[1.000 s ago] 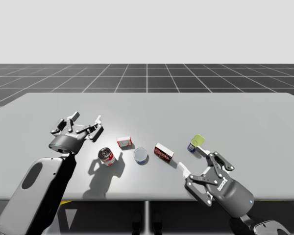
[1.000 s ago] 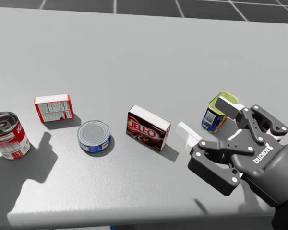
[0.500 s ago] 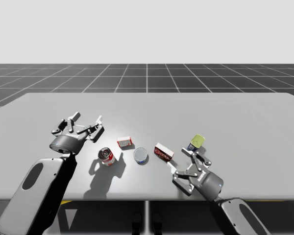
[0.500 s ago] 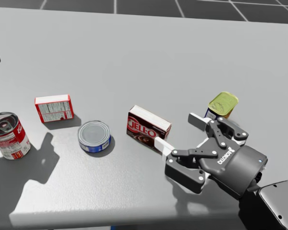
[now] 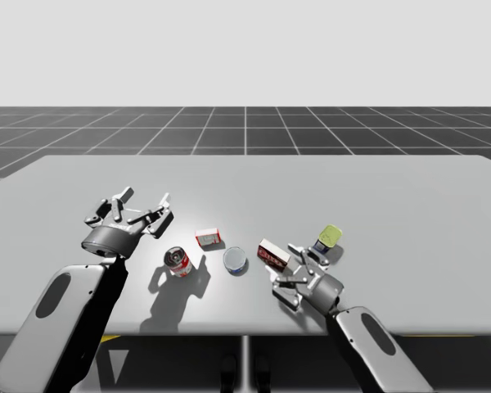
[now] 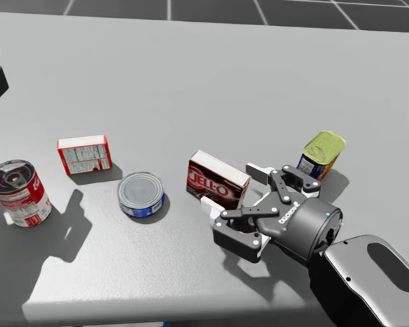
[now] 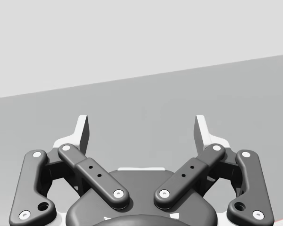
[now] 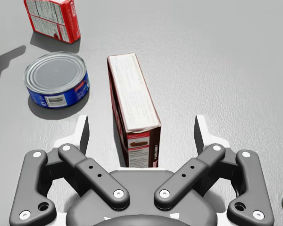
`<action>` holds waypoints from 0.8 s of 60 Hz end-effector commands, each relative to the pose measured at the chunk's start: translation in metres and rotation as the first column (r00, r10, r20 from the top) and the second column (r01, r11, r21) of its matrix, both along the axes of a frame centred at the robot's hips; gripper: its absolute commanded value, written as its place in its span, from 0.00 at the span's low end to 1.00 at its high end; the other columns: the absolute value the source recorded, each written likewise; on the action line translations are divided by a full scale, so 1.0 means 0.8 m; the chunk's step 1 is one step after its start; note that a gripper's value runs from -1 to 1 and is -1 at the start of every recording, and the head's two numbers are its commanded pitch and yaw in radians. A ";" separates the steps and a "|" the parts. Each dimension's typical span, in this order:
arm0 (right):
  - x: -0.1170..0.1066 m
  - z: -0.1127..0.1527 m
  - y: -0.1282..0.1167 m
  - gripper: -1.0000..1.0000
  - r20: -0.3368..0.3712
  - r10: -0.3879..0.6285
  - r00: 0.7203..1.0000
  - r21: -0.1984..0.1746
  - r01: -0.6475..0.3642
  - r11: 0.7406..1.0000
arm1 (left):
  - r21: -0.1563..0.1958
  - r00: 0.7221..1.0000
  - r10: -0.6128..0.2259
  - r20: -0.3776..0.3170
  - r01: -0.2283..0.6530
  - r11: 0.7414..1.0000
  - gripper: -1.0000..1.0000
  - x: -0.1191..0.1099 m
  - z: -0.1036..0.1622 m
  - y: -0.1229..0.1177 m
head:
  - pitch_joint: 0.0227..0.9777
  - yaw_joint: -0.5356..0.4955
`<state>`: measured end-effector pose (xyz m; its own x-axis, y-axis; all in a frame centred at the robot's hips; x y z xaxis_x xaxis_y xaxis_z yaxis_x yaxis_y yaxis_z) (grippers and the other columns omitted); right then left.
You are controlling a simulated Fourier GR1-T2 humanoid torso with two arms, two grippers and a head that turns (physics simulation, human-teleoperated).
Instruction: Grasp the pudding box and hold it up.
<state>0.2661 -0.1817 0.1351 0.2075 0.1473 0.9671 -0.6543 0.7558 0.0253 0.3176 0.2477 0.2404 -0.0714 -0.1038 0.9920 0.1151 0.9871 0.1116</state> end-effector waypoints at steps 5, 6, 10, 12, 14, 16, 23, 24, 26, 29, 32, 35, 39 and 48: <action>0.013 -0.008 0.012 0.00 -0.003 0.012 1.000 -0.020 -0.012 1.000 | 0.001 1.000 0.001 0.002 -0.001 1.000 0.00 0.000 0.001 0.000 | 0.85 0.42; 0.014 -0.008 0.012 0.00 -0.002 0.013 1.000 -0.019 -0.013 1.000 | 0.000 1.000 0.001 0.002 -0.001 1.000 0.00 0.000 0.001 0.000 | 0.85 0.42; 0.016 -0.006 0.014 0.00 0.007 0.015 1.000 -0.024 -0.014 1.000 | 0.000 1.000 0.001 0.001 -0.001 1.000 0.00 0.000 0.001 0.001 | 0.85 0.42; 0.016 -0.006 0.014 0.00 0.009 0.015 1.000 -0.024 -0.014 1.000 | 0.000 1.000 0.001 0.002 -0.001 1.000 0.00 0.000 0.001 0.001 | 0.85 0.42; 0.015 -0.005 0.014 0.00 0.020 0.034 0.999 -0.039 -0.033 0.999 | -0.001 1.000 0.001 0.002 -0.001 1.000 0.00 0.000 0.001 0.001 | 0.85 0.42; 0.014 -0.005 0.013 0.06 0.028 0.031 0.999 -0.038 -0.030 0.999 | -0.001 1.000 0.001 0.002 -0.001 1.000 0.00 0.000 0.001 0.001 | 0.85 0.42; 0.013 -0.007 0.010 0.98 0.062 0.005 0.998 -0.054 -0.002 0.999 | 0.000 1.000 -0.001 0.002 0.001 1.000 0.00 0.000 0.001 0.001 | 0.84 0.42; 0.013 -0.008 0.009 1.00 0.058 0.000 0.998 -0.058 0.003 0.998 | 0.000 1.000 -0.001 0.003 0.001 1.000 0.00 0.000 0.001 0.000 | 0.84 0.42; 0.013 -0.009 0.009 1.00 0.056 -0.004 0.998 -0.062 0.008 0.998 | 0.001 1.000 -0.001 0.003 0.001 1.000 0.00 0.000 0.001 0.000 | 0.84 0.42; 0.014 -0.009 0.008 1.00 0.054 -0.004 0.999 -0.059 0.007 0.998 | 0.001 1.000 -0.003 0.003 0.003 1.000 0.00 0.000 0.001 0.000 | 0.82 0.42; 0.014 -0.010 0.008 1.00 0.049 -0.008 0.999 -0.059 0.011 0.998 | 0.001 1.000 -0.005 0.004 0.005 1.000 0.00 -0.001 0.001 -0.001 | 0.80 0.42; 0.014 -0.011 0.007 1.00 0.048 -0.007 0.999 -0.064 0.010 0.998 | 0.002 1.000 -0.007 0.005 0.007 1.000 0.00 -0.001 0.001 -0.001 | 0.76 0.42; 0.014 -0.013 0.006 1.00 0.047 -0.006 0.999 -0.073 0.009 0.997 | 0.003 1.000 -0.009 0.005 0.009 1.000 0.00 -0.001 0.001 -0.002 | 0.71 0.41; 0.013 -0.014 0.006 0.99 0.053 -0.004 0.999 -0.076 0.008 0.997 | 0.004 1.000 -0.013 0.006 0.013 1.000 0.00 -0.002 0.001 -0.003 | 0.57 0.41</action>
